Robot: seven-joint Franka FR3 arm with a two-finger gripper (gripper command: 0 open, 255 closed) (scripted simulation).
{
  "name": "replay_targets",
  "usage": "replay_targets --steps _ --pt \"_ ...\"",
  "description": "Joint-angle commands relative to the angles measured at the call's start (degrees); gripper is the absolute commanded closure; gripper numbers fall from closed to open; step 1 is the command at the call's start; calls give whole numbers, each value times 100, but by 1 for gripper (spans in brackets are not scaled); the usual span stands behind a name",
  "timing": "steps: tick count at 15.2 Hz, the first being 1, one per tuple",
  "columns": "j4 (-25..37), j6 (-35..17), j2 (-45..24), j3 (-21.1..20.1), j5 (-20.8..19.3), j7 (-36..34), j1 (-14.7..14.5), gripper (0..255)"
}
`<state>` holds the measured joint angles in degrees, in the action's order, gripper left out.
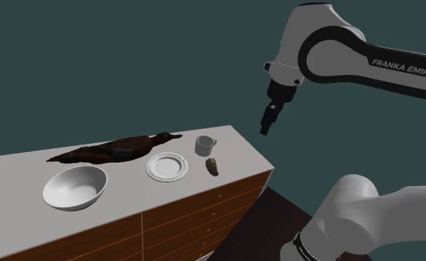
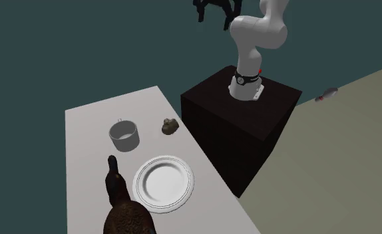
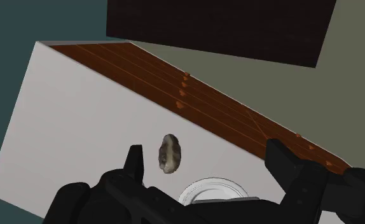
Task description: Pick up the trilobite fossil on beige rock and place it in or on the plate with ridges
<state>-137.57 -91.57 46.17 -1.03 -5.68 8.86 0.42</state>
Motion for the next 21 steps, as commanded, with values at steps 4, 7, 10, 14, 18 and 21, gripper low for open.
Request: replay_targets --steps 4,7,10,14,18,21 --pt "-309 -636 -304 102 3 1 24 0" --pt "-547 -1284 -690 202 9 10 46 0" --pt "-709 -1936 -1157 300 25 26 64 0" --pt "-804 -2795 -1893 425 72 70 75 0" --pt "-757 -3614 -2733 543 171 150 66 0" --pt "-629 -4181 -3412 624 297 245 45 0"
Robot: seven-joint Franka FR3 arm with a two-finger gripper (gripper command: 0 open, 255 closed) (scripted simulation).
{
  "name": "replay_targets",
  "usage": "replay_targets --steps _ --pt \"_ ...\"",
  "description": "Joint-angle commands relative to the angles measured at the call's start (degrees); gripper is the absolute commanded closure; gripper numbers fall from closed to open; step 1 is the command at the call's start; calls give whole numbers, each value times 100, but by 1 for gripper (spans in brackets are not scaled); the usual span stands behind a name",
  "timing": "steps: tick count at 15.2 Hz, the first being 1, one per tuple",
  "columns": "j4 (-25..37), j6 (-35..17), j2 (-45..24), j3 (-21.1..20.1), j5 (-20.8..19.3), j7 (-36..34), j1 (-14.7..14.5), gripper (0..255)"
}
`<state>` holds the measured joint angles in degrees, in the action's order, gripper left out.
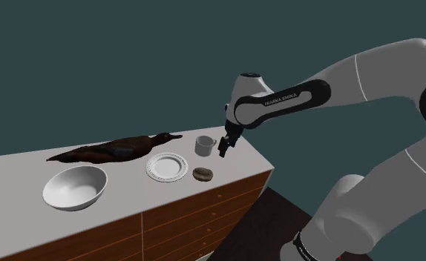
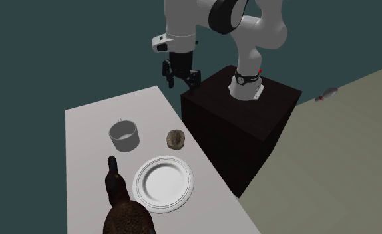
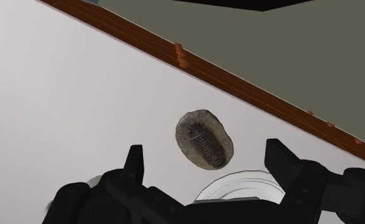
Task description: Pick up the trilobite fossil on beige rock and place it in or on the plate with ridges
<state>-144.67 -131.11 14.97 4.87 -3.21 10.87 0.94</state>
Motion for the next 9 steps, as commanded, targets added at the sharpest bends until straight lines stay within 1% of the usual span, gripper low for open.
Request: replay_targets --steps 1,5,8,9 --pt "141 -404 -524 57 105 86 -15 0" --pt "465 -1041 -1472 118 398 300 -36 0" --pt "787 -1426 -2176 108 675 500 -17 0" --pt "780 -1500 -2244 99 692 512 -12 0"
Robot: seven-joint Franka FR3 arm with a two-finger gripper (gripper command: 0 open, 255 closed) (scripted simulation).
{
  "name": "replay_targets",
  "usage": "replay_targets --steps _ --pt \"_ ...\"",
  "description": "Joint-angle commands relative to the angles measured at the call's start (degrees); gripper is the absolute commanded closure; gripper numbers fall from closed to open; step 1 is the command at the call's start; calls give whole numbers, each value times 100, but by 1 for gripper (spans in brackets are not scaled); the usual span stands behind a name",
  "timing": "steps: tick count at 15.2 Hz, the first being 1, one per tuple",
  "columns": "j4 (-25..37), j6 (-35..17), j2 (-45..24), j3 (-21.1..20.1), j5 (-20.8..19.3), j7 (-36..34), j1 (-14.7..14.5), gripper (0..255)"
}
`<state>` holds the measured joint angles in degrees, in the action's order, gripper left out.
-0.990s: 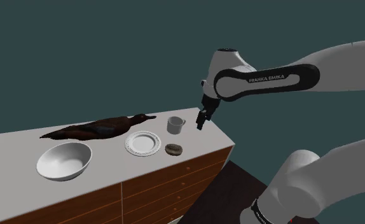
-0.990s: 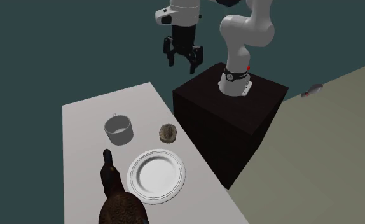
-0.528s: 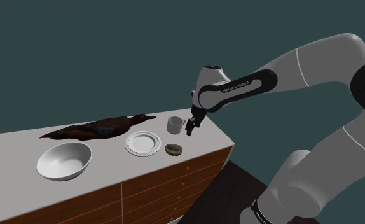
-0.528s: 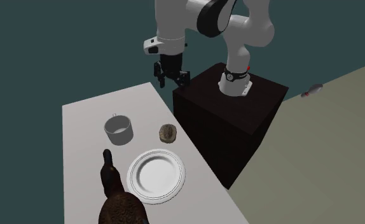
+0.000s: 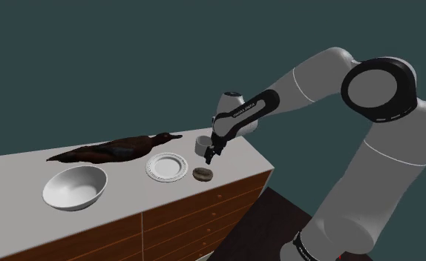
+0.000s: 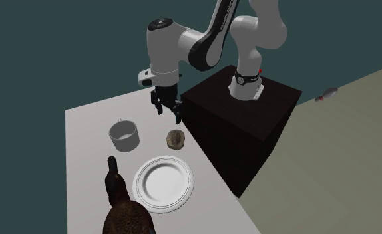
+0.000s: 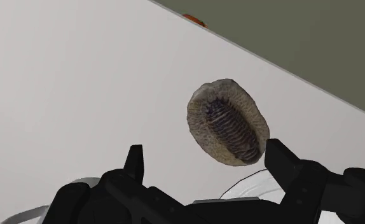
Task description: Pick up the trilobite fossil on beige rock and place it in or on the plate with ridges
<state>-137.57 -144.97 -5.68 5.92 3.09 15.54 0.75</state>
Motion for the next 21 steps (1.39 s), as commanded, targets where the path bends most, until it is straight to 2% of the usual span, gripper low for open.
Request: replay_targets --steps 1,7,15,16,21 --pt "65 -188 -248 -13 80 59 10 0" --pt "59 -594 -651 -56 190 137 28 0" --pt "59 -593 -651 -56 190 137 28 0" --pt "59 -593 -651 -56 190 137 28 255" --pt "59 -593 -651 -56 190 137 28 255"
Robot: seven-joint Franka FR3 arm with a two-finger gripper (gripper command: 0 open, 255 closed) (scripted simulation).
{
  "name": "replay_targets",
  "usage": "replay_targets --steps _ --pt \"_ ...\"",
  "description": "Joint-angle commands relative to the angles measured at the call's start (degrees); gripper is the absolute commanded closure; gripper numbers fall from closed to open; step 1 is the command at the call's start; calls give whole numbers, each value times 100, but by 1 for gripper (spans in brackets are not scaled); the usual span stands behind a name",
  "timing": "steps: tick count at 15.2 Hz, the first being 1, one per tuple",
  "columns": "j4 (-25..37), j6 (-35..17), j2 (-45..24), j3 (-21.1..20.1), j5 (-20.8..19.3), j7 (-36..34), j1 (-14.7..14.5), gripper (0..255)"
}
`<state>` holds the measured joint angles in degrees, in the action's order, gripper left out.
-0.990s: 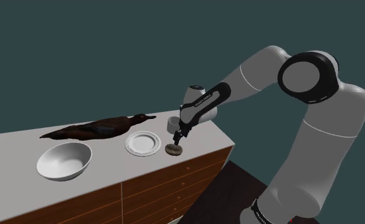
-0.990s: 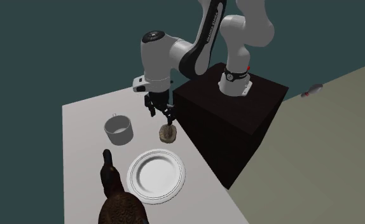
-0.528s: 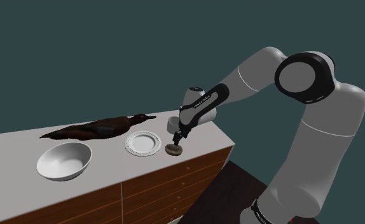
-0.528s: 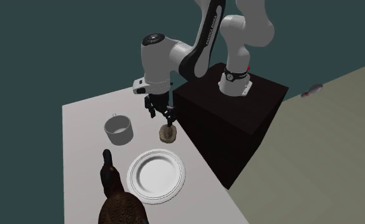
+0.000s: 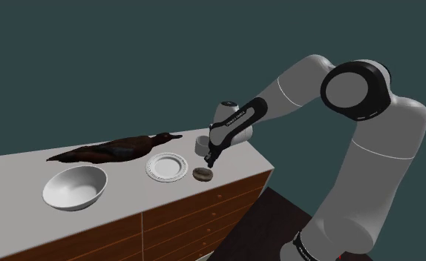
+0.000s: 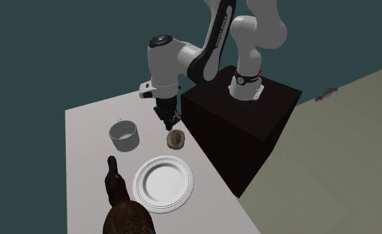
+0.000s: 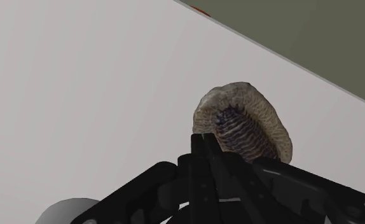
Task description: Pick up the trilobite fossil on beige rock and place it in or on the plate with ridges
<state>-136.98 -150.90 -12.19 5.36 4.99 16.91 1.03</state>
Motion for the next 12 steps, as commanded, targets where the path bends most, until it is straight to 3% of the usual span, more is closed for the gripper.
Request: replay_targets --steps 1,4,5,10,12 --pt "0 0 0 0 0 0 0 255" --pt "0 0 0 0 0 0 0 255" --pt "0 0 0 0 0 0 0 0" --pt "847 710 -530 -295 -1400 1202 -532 0" --pt "907 706 -645 -328 -1593 1367 -613 0"
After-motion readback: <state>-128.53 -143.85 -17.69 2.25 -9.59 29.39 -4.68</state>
